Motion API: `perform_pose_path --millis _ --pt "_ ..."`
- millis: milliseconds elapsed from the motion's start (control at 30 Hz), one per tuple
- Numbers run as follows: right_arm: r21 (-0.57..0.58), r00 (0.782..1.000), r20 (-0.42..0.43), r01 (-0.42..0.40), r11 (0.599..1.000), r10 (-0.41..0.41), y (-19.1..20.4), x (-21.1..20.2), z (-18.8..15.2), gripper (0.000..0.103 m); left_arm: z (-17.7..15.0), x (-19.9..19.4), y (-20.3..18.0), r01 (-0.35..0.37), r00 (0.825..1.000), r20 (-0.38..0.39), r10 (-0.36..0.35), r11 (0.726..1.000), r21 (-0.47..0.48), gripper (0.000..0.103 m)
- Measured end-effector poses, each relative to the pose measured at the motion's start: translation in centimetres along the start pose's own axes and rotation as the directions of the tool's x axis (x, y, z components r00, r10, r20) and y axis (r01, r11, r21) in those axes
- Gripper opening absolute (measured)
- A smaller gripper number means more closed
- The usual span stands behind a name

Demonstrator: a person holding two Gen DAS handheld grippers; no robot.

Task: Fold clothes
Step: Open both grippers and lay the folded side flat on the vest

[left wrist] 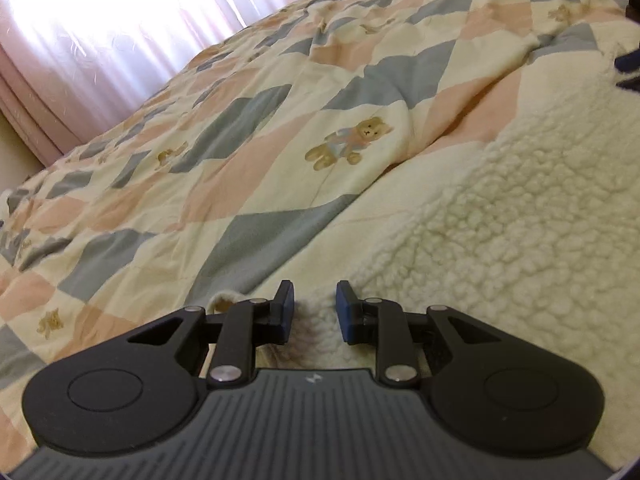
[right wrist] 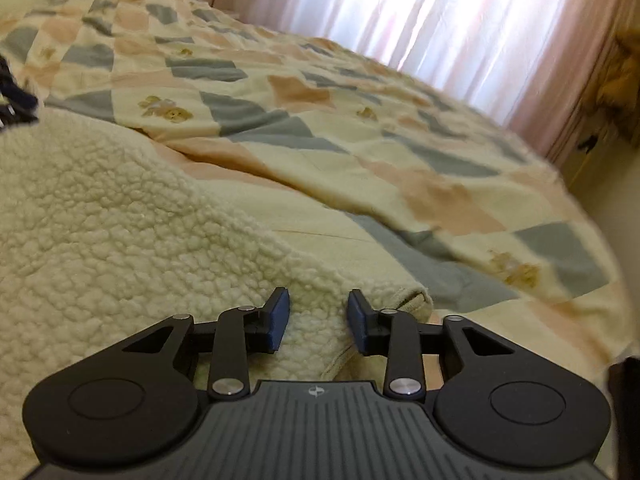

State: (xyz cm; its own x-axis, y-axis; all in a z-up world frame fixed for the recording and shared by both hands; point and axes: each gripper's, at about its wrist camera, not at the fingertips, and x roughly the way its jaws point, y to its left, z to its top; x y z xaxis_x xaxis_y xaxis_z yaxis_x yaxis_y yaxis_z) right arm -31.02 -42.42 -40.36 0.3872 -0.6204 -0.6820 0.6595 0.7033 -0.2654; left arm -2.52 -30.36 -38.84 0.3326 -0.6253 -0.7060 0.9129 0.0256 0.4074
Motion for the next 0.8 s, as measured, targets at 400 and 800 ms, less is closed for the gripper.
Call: perform_pose_path --millis 400,800 --pt "-0.012 0.990 -0.011 -0.141 0.990 0.141 4.0 -13.8 -2.1 0.035 -4.9 -14.7 -2.0 0.149 0.984 -0.076 -0.161 0.979 -0.141 0.021" --pt "0.115 0.970 -0.147 -0.179 0.977 0.195 7.8 -17.5 -6.1 0.038 -7.9 -16.0 -7.8 0.045 0.934 -0.329 -0.139 0.960 -0.277 0.021"
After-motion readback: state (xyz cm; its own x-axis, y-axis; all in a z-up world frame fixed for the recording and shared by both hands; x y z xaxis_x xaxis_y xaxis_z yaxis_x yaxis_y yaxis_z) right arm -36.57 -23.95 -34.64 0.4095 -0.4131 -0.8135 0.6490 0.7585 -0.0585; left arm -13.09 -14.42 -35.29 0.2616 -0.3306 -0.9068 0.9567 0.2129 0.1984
